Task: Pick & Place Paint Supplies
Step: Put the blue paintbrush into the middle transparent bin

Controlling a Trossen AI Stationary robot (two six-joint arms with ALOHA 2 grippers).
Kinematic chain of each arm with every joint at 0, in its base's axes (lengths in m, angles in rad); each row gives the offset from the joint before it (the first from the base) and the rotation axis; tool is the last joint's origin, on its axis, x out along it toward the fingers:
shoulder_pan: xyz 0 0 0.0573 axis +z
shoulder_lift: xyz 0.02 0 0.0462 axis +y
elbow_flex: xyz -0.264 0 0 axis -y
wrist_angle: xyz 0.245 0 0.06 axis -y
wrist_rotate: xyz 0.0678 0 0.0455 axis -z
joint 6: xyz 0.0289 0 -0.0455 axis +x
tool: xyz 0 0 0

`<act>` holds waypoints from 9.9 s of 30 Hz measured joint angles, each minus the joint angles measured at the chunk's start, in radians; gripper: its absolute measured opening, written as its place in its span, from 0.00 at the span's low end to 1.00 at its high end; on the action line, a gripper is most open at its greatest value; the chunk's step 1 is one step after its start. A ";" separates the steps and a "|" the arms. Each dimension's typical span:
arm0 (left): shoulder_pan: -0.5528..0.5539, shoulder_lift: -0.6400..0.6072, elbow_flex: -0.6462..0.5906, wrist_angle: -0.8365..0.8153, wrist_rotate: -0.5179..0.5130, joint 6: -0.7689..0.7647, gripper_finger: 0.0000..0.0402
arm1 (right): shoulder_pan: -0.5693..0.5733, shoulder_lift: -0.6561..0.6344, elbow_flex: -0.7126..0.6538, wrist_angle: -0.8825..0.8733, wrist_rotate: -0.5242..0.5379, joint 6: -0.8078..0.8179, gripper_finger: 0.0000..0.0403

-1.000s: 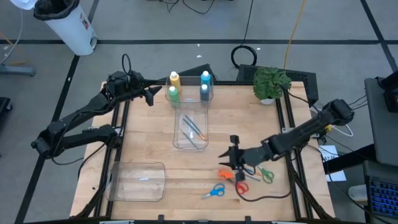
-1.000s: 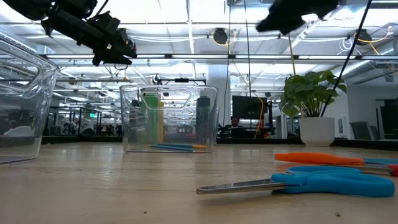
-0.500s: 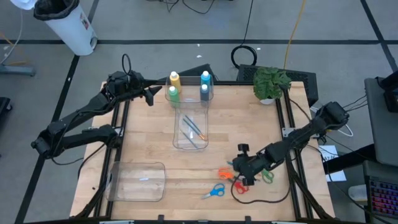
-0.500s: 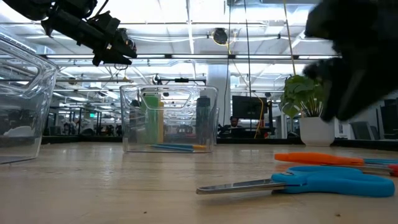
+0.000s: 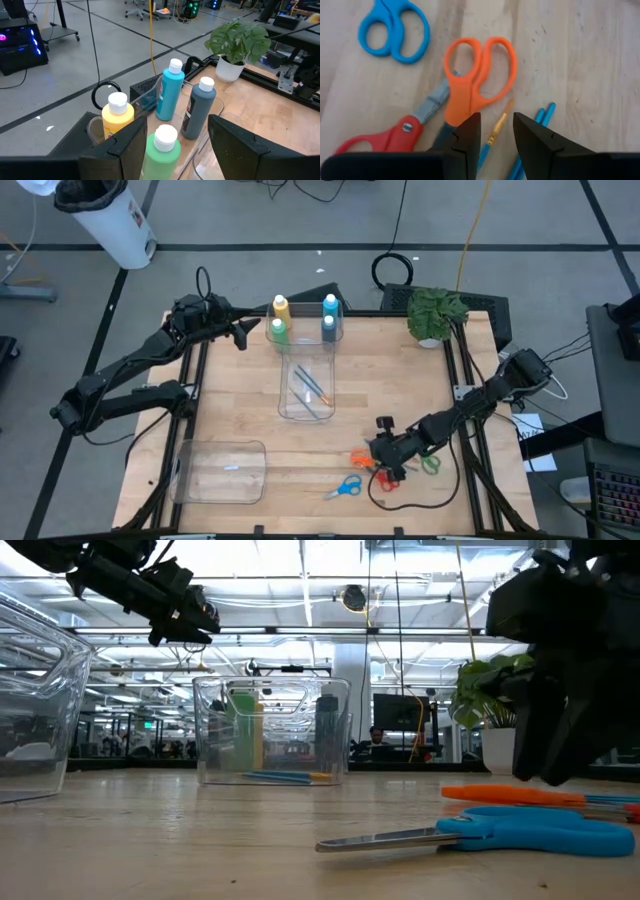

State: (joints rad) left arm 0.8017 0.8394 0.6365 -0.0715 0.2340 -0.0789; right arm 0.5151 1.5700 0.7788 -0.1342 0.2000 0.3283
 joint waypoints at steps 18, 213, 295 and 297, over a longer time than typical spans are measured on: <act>0.000 0.000 0.000 0.000 0.000 0.000 0.53 | -0.132 0.064 0.001 0.047 -0.218 -0.111 0.26; 0.000 0.000 0.000 0.000 0.000 0.000 0.53 | -0.585 0.412 0.215 1.121 -0.074 -0.310 0.00; 0.000 0.000 0.000 0.000 0.000 0.000 0.53 | -0.124 -0.364 0.032 0.150 -0.070 -0.237 0.41; 0.000 0.000 0.000 0.000 0.000 0.000 0.53 | -0.105 -0.375 -0.008 0.151 -0.070 -0.207 0.41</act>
State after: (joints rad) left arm 0.8013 0.8394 0.6365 -0.0715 0.2340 -0.0792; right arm 0.4103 1.1953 0.7705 0.0168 0.1302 0.1216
